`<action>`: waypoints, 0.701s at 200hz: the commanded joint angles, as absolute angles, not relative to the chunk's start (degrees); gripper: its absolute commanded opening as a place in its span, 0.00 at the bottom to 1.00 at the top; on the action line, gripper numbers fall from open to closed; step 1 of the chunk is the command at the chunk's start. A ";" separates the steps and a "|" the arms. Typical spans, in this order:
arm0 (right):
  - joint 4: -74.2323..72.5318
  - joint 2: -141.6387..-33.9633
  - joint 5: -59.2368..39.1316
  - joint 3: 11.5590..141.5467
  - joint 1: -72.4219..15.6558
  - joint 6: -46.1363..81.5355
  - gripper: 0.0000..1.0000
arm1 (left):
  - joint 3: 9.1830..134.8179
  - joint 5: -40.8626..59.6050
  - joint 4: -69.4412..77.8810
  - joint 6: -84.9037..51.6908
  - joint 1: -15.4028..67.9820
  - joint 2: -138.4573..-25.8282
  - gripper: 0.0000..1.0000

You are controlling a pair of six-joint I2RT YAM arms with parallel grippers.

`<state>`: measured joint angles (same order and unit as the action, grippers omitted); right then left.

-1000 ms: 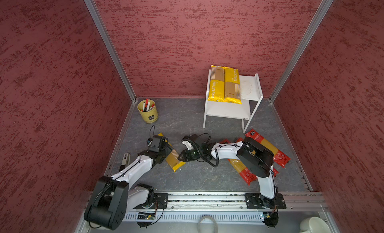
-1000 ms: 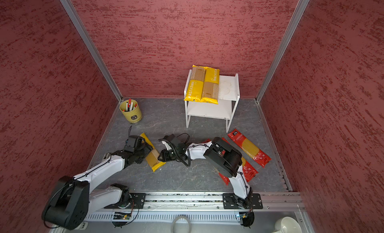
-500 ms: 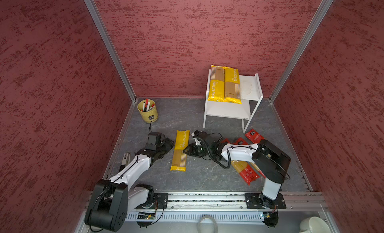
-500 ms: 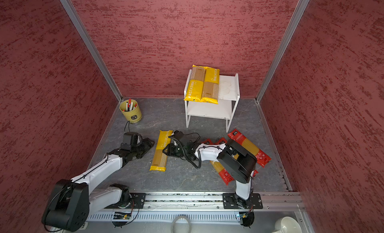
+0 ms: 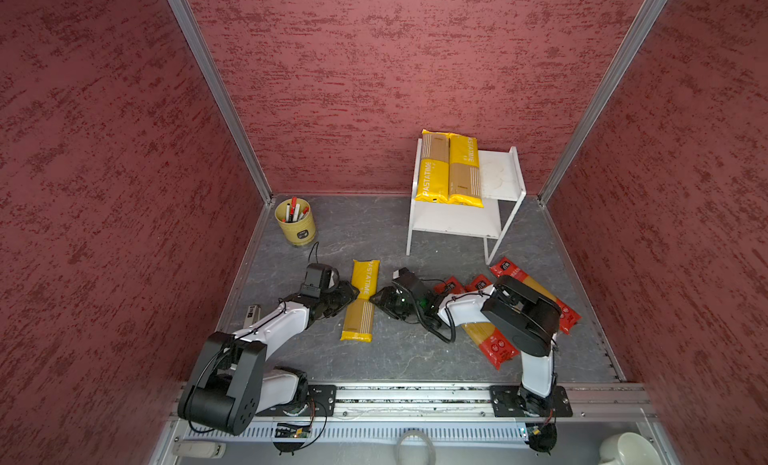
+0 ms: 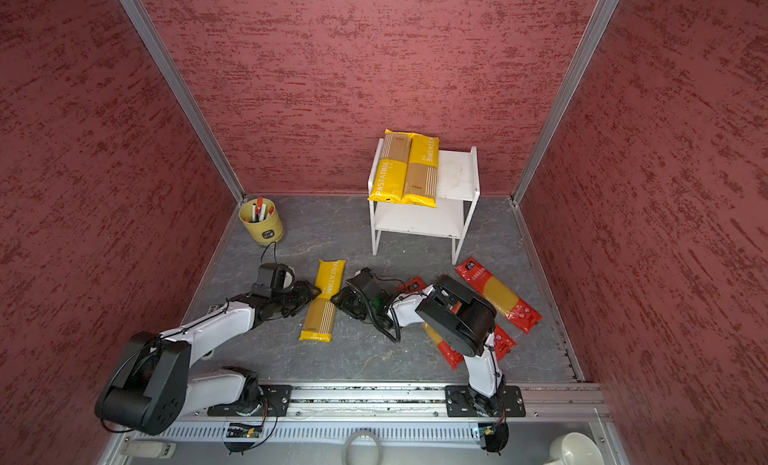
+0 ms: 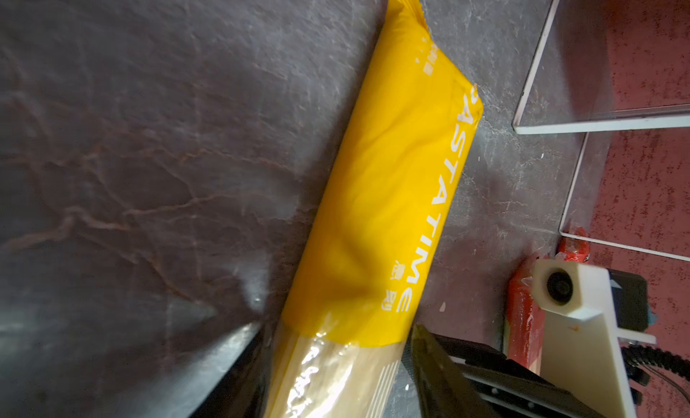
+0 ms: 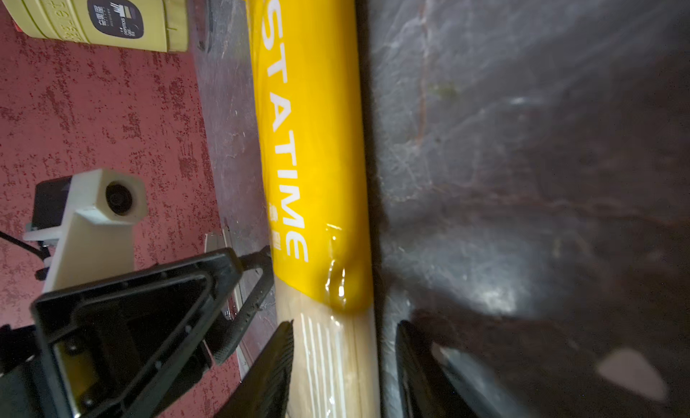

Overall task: Place and organize the pasta boxes and bags onto the shelf
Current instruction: 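Hold the yellow bag with both grippers and start lifting it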

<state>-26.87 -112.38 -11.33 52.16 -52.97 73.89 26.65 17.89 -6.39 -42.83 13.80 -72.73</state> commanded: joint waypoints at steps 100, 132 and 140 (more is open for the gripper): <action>-39.05 -115.71 -15.45 54.07 -52.84 65.65 0.15 | 23.68 21.30 1.66 -49.68 15.37 -74.26 0.30; -39.36 -114.36 -15.65 53.92 -52.25 63.93 0.06 | 25.40 23.04 -2.39 -49.91 12.74 -71.61 0.32; -38.91 -113.95 -15.60 54.21 -52.13 63.57 0.05 | 24.98 23.65 -2.26 -50.58 11.36 -70.31 0.32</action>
